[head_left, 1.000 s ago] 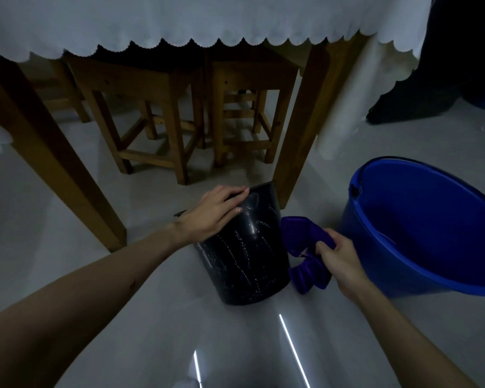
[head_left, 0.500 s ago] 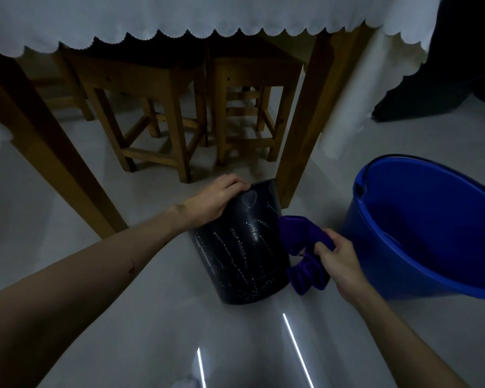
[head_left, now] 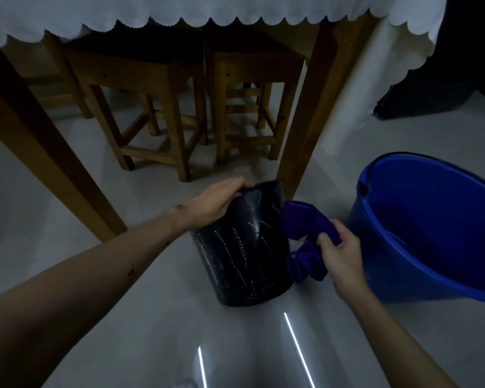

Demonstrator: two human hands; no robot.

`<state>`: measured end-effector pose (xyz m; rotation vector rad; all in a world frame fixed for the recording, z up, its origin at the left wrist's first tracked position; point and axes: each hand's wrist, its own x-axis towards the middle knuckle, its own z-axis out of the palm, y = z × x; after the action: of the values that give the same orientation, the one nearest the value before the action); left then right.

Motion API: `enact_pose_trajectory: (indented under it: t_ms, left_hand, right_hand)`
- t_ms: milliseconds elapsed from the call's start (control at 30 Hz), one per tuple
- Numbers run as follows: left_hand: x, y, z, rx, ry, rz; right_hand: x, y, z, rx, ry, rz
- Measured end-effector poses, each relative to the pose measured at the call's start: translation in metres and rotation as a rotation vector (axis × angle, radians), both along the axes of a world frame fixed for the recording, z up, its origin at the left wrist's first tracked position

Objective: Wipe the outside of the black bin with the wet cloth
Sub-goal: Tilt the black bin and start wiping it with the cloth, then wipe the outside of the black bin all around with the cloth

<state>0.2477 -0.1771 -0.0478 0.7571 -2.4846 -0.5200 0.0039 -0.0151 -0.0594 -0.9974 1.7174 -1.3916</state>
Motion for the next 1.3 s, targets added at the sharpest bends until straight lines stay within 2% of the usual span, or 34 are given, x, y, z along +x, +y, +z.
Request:
enact_pose_trajectory:
  t_ms: [133, 233, 367, 600, 800, 1000, 1133, 1233, 1300]
  left_hand:
    - [0.001, -0.007, -0.012, -0.149, -0.015, 0.019]
    - [0.007, -0.007, -0.013, -0.173, -0.045, -0.012]
    - [0.004, -0.001, -0.013, 0.036, -0.034, 0.081]
    - [-0.003, -0.011, -0.005, 0.202, -0.071, 0.094]
    - [-0.005, -0.013, 0.007, 0.187, -0.238, 0.090]
    - [-0.009, -0.018, 0.009, 0.345, -0.206, 0.096]
    - [-0.013, -0.021, 0.005, 0.326, -0.167, 0.105]
    - [-0.013, -0.021, 0.001, 0.328, -0.118, 0.081]
    - [-0.008, -0.023, -0.002, 0.344, -0.096, 0.069]
  right_hand:
    - [0.005, -0.008, 0.003, -0.065, -0.008, -0.012]
    - [0.011, -0.011, 0.002, -0.077, -0.013, -0.017]
    - [0.021, -0.008, -0.003, -0.088, -0.007, 0.009]
    - [0.029, -0.008, -0.009, -0.093, 0.042, 0.021]
    - [0.034, -0.003, -0.004, -0.075, 0.061, 0.064]
    - [0.030, -0.004, 0.009, -0.089, 0.122, 0.023]
    - [0.035, -0.009, 0.015, -0.267, 0.325, 0.037]
    - [0.036, -0.017, -0.009, -0.355, 0.813, 0.242]
    - [0.034, -0.020, -0.040, -0.336, 1.088, 0.395]
